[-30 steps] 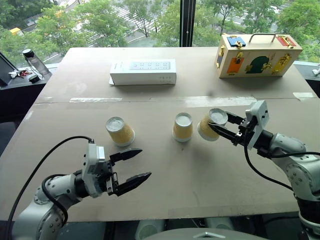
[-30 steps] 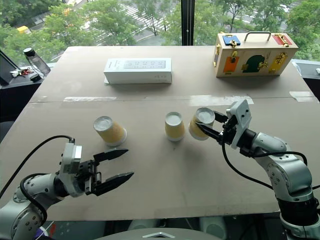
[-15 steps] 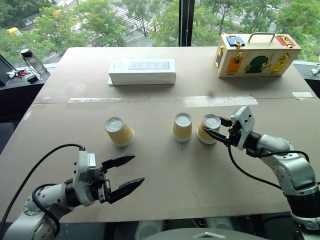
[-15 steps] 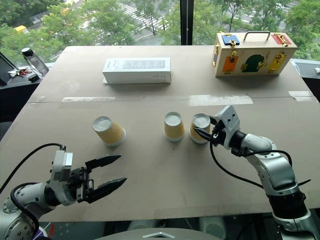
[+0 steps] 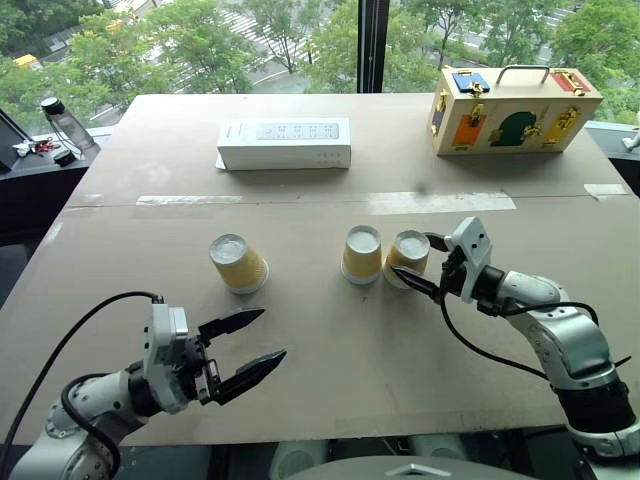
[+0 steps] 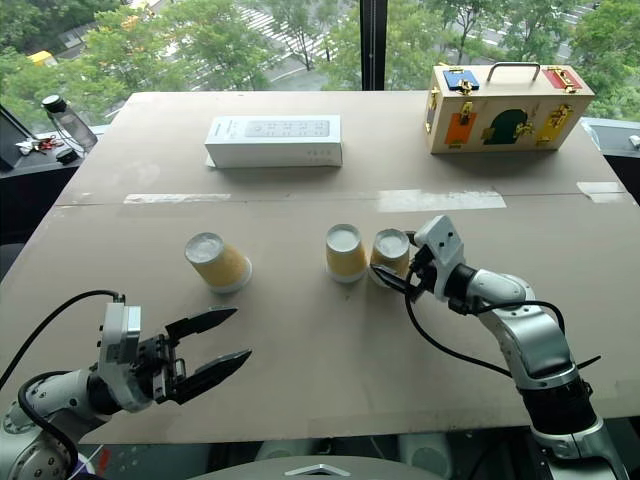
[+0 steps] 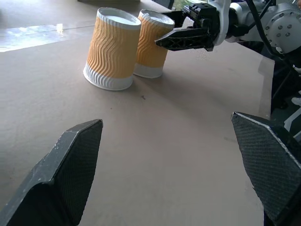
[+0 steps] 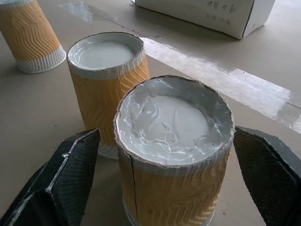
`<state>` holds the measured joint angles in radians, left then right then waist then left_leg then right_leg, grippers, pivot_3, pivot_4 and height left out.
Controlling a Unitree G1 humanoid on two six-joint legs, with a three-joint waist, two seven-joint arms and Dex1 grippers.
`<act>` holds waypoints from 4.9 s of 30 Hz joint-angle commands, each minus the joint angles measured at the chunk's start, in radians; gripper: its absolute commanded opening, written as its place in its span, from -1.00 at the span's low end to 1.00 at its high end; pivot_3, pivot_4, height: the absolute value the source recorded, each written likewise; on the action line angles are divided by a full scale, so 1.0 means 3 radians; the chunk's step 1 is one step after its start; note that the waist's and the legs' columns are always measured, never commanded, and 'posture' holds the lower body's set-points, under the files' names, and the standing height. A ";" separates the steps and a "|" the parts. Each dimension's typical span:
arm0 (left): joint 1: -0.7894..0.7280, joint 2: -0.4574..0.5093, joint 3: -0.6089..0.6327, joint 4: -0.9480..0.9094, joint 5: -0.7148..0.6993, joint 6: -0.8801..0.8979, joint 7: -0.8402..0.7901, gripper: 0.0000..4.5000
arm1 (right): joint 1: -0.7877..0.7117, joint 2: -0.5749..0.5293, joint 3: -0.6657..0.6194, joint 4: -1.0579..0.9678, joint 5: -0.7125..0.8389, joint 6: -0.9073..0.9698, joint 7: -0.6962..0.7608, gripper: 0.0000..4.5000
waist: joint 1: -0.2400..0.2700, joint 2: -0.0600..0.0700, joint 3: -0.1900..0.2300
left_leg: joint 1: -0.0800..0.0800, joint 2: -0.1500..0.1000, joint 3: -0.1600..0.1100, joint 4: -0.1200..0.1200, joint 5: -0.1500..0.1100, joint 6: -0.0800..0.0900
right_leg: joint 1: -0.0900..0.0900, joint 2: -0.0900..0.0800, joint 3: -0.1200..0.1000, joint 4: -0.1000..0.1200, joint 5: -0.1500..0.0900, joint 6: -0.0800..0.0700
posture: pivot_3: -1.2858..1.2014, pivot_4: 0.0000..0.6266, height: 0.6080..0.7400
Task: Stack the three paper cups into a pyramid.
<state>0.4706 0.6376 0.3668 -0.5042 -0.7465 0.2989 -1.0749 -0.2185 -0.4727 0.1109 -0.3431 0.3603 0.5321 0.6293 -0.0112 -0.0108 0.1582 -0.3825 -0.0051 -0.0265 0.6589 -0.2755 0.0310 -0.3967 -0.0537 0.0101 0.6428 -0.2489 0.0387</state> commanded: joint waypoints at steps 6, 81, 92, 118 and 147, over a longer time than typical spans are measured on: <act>-0.0222 -0.0053 0.0252 0.0293 0.0210 -0.0068 0.0461 1.00 | 0.0155 -0.0151 -0.0469 -0.0347 0.0384 -0.0538 0.0482 0.97 | 0.0008 -0.0002 0.0001 | -0.0001 -0.0001 -0.0002 0.0000 0.0000 0.0000 | 0.0000 0.0000 -0.0003 -0.0001 0.0007 0.0012 | 0.03 -0.52 1.00; -0.4792 -0.0525 -0.1853 0.2058 0.0880 0.1138 -0.0198 -0.07 | 0.1900 -0.1005 -0.2923 -0.0924 0.2670 -0.0614 0.1526 1.00 | 0.0076 -0.0020 0.0015 | -0.0023 -0.0011 -0.0024 0.0037 0.0001 0.0001 | 0.0004 0.0021 -0.0033 0.0013 0.0015 0.0027 | 0.03 -0.52 1.00; -0.4676 -0.0677 -0.2064 0.2015 0.1123 0.0908 -0.0283 -0.07 | 0.2270 -0.0683 -0.2813 -0.0967 0.2414 -0.0707 0.1670 1.00 | 0.0085 -0.0020 0.0015 | -0.0028 -0.0014 -0.0026 0.0039 0.0001 0.0000 | 0.0003 0.0017 -0.0035 0.0012 0.0015 0.0028 | 0.03 -0.52 1.00; -0.4557 -0.0613 -0.1731 0.1769 0.1084 0.1021 -0.0172 0.97 | 0.2514 -0.0524 -0.2882 -0.0902 0.2163 -0.0907 0.1624 1.00 | 0.0082 -0.0018 0.0014 | -0.0024 -0.0012 -0.0026 0.0040 0.0001 0.0001 | 0.0004 0.0019 -0.0034 0.0016 0.0015 0.0028 | 0.03 -0.52 1.00; -0.0868 0.0108 0.0011 0.0482 0.0547 0.0576 0.0100 0.97 | 0.2423 -0.0773 -0.2649 0.0470 0.0869 -0.1536 0.1929 1.00 | 0.0080 -0.0010 0.0009 | 0.0003 -0.0002 -0.0002 0.0032 0.0000 0.0001 | 0.0016 -0.0006 0.0005 0.0012 0.0007 0.0011 | 0.03 -0.52 1.00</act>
<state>0.1970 0.6538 0.3385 -0.3250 -0.5861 0.5031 -1.0321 0.5054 -0.6923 -0.6502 -0.2053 0.6323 0.0993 1.1979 0.0129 -0.0139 0.1610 -0.3808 -0.0053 -0.0263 0.6680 -0.2756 0.0314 -0.3917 -0.0555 0.0123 0.6466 -0.2468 0.0418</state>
